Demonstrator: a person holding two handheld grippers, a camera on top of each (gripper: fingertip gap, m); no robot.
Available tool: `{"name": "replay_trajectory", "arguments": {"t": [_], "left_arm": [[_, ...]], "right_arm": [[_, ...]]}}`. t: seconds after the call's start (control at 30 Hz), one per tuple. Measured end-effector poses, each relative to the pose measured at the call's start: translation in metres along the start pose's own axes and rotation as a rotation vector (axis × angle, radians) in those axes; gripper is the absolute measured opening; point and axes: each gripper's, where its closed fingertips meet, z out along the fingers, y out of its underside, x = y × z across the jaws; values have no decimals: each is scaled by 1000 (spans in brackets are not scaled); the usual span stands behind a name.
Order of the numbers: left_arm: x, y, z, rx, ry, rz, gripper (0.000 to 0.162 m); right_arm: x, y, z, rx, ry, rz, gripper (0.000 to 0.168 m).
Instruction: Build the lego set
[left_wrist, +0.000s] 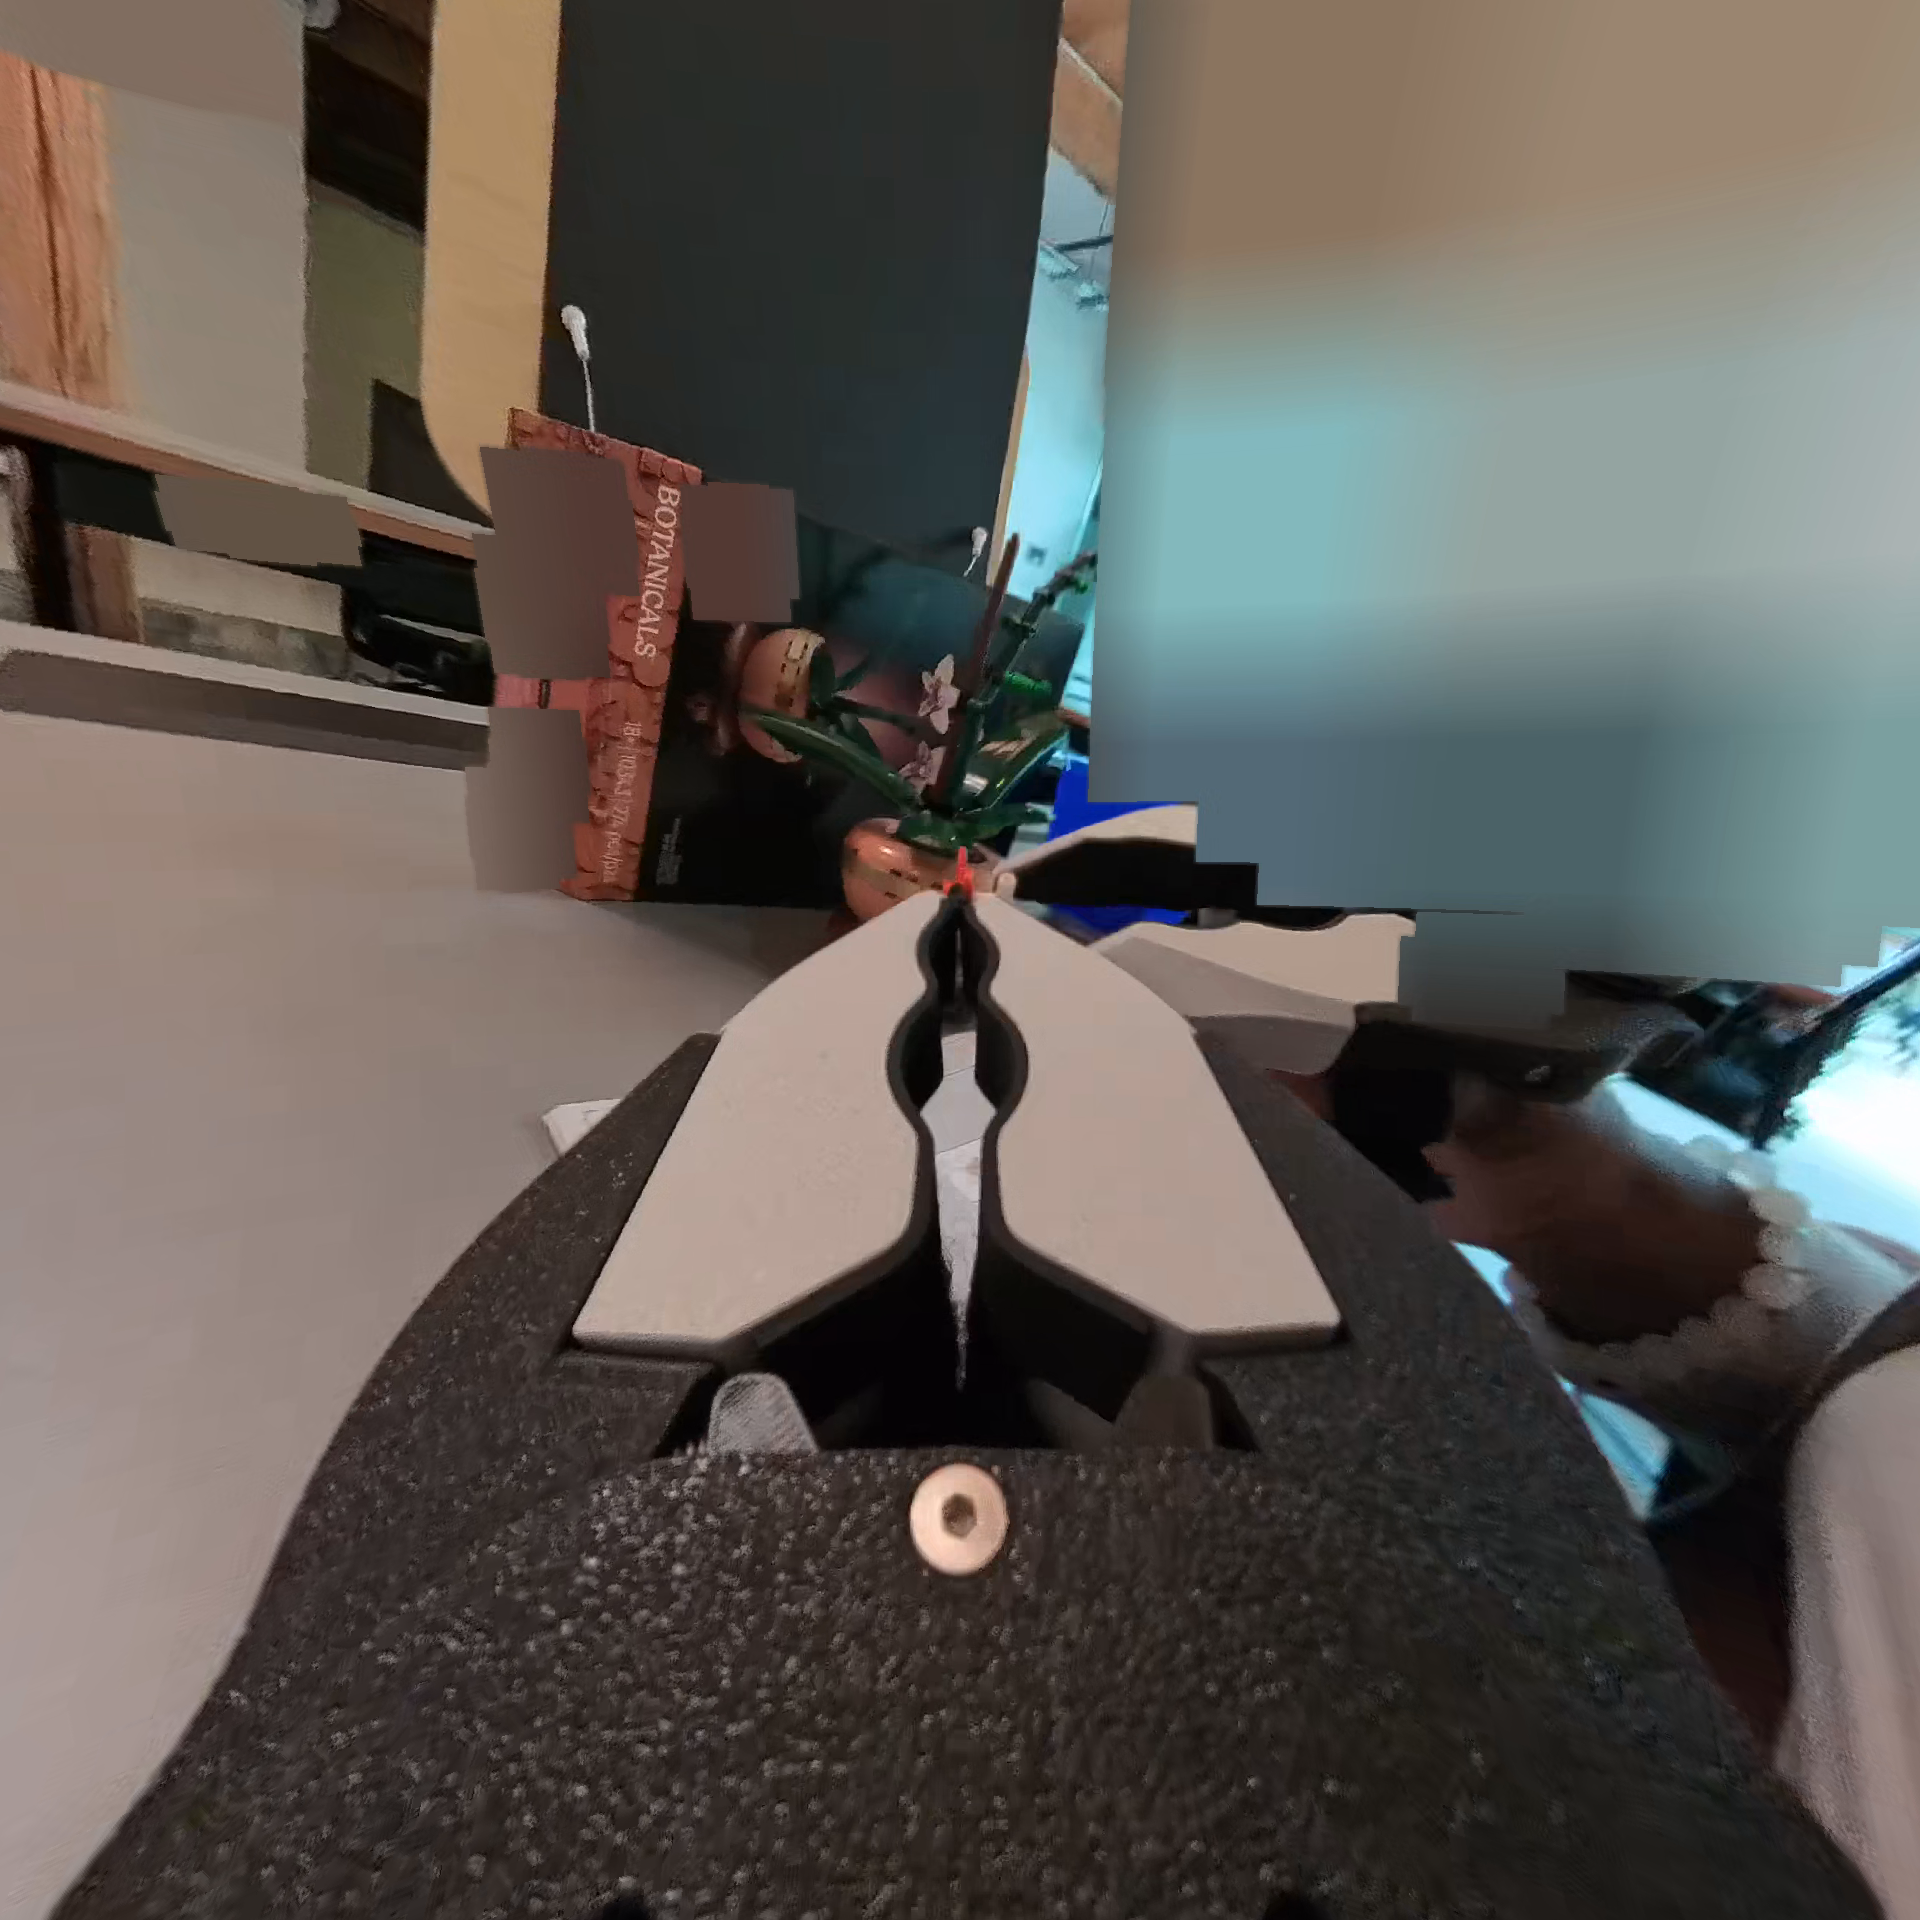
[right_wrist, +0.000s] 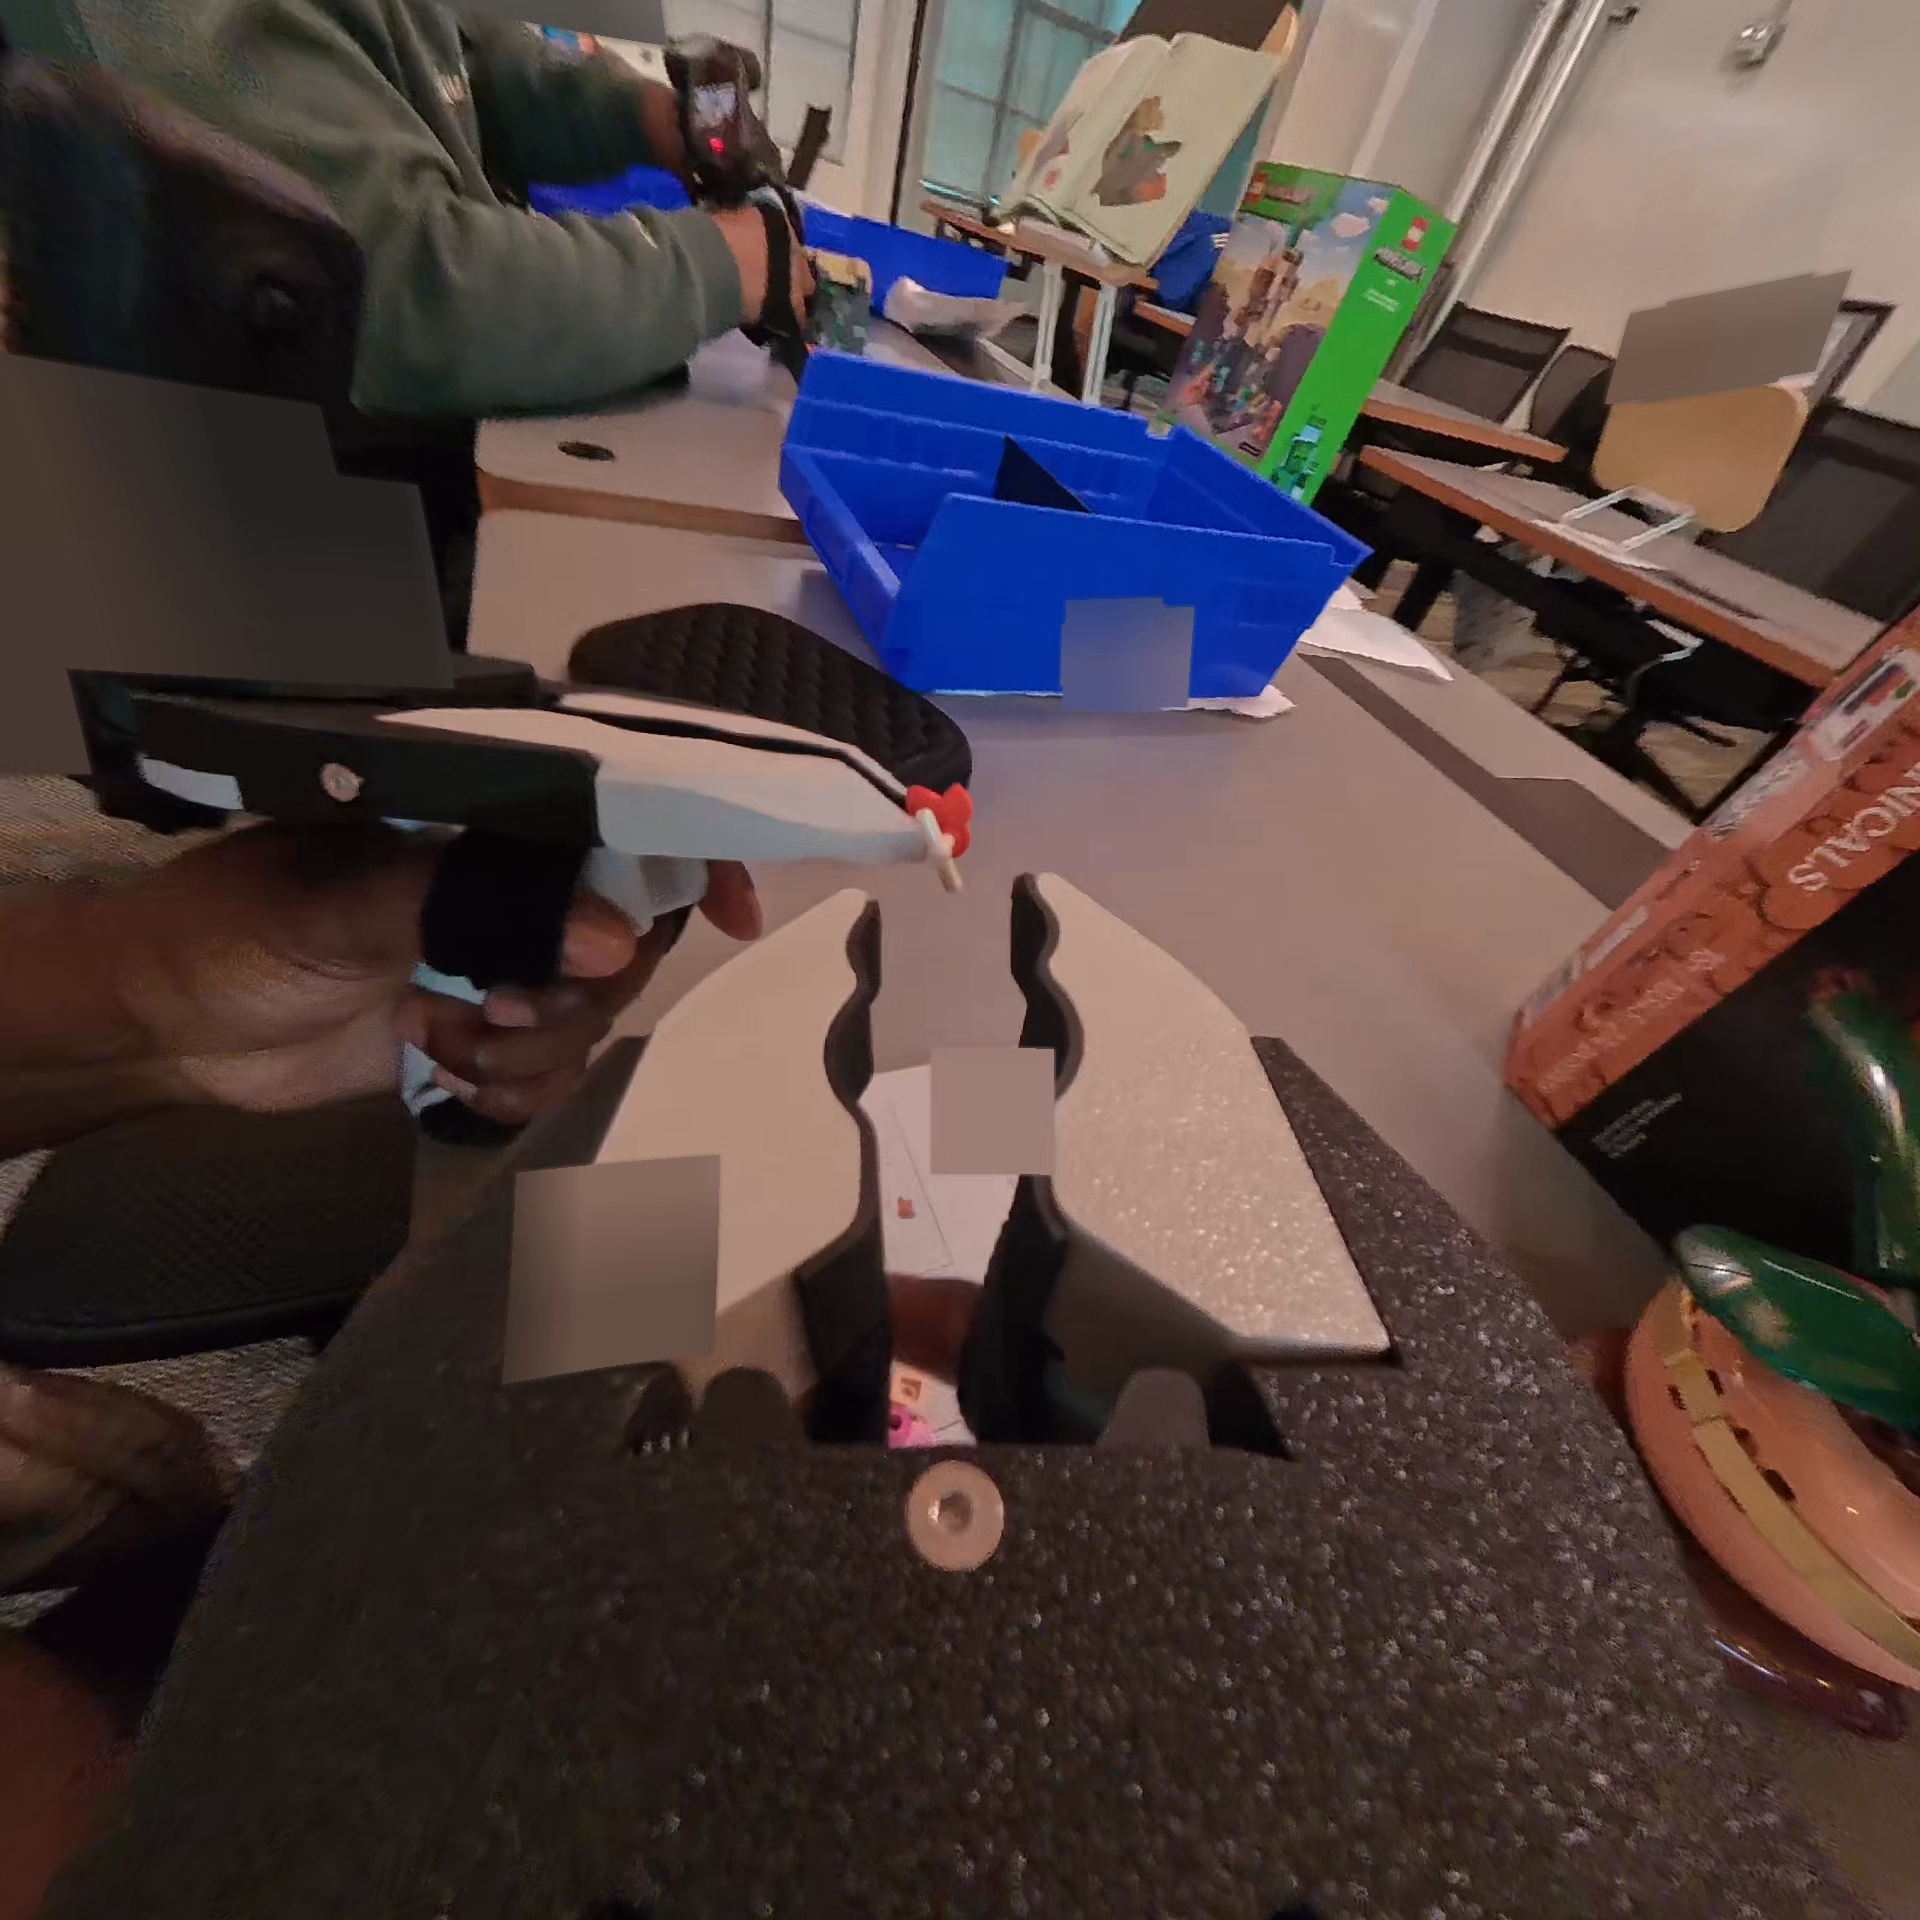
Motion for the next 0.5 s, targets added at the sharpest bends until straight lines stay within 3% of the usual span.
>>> {"name": "replay_trajectory", "arguments": {"t": [0.13,0.3,0.5], "left_arm": [[-2,-8,-3,34,22,-41,0],[4,-5,-3,26,20,47,0],[8,-5,-2,27,22,108,0]], "right_arm": [[-1,-11,-5,48,-53,-29,10],[-1,-11,0,-15,-39,-165,11],[-3,-8,1,-35,-51,-144,3]]}}
